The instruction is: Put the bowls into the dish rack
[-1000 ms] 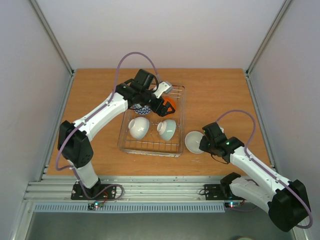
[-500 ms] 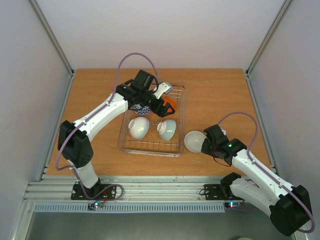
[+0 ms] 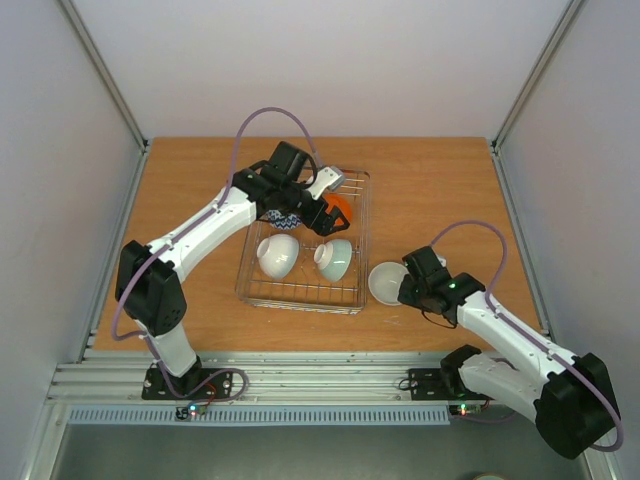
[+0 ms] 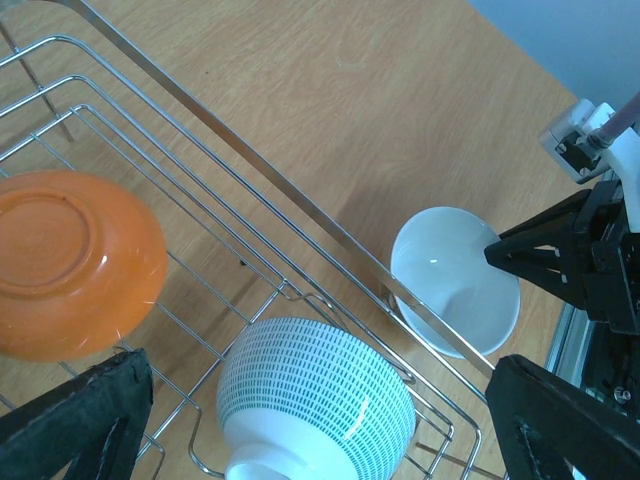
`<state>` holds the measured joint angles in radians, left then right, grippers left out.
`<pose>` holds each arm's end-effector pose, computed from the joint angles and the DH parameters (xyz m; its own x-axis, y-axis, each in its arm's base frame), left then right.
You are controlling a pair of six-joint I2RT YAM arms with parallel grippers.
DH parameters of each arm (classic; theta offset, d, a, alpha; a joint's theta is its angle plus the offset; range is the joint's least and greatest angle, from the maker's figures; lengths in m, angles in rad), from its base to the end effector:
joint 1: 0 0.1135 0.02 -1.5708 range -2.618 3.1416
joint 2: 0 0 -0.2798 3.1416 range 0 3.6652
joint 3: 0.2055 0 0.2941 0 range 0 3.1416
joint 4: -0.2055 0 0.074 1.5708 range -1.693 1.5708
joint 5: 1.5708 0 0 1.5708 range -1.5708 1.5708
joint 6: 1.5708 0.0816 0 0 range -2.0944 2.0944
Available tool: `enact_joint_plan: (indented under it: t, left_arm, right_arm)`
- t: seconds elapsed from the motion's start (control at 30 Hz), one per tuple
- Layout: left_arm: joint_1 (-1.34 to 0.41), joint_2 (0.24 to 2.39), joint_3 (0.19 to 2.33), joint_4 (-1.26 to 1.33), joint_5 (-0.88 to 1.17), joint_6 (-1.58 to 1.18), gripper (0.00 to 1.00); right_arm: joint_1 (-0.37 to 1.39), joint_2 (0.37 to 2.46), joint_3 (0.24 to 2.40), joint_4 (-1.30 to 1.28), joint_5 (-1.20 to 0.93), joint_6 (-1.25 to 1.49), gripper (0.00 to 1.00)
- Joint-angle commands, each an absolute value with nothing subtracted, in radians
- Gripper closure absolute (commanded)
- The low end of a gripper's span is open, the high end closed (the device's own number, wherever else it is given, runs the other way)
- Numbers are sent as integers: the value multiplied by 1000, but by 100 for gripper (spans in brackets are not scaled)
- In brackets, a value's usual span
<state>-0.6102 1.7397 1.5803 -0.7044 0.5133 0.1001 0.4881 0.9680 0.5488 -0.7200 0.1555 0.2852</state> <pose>0.3500 -0.2936 0.2926 -0.5440 0.4866 -0.6836 0.8191 0.4849 -0.3066 0.1945 0.0889 0.1412 -0.8841 -0.1547 -0.4410 -0.1639 0.9863 -0.0173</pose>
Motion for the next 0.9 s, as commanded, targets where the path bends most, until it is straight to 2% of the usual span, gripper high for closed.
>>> enact_joint_plan:
  t: [0.0, 0.13, 0.43, 0.53, 0.6, 0.8, 0.87]
  left_arm:
    - [-608, 1697, 1562, -660, 528, 91, 9]
    - [-609, 1690, 1556, -656, 531, 91, 9]
    - [-609, 1683, 1552, -657, 561, 89, 8]
    - [-609, 1683, 1552, -673, 658, 86, 7]
    - [-609, 1682, 1539, -671, 744, 74, 1]
    - [-617, 1690, 1505, -613, 1000, 16, 1]
    - [-640, 1695, 1505, -623, 1006, -14, 1]
  right_arm:
    - [491, 997, 541, -658, 144, 268, 89]
    - [491, 993, 546, -657, 152, 258, 98]
    - [490, 883, 574, -731, 210, 242, 99]
    - [491, 799, 613, -774, 256, 216, 99]
    - [491, 733, 645, -796, 278, 195, 99]
    - [491, 599, 729, -793, 290, 143, 99]
    - [491, 581, 748, -786, 289, 133, 99]
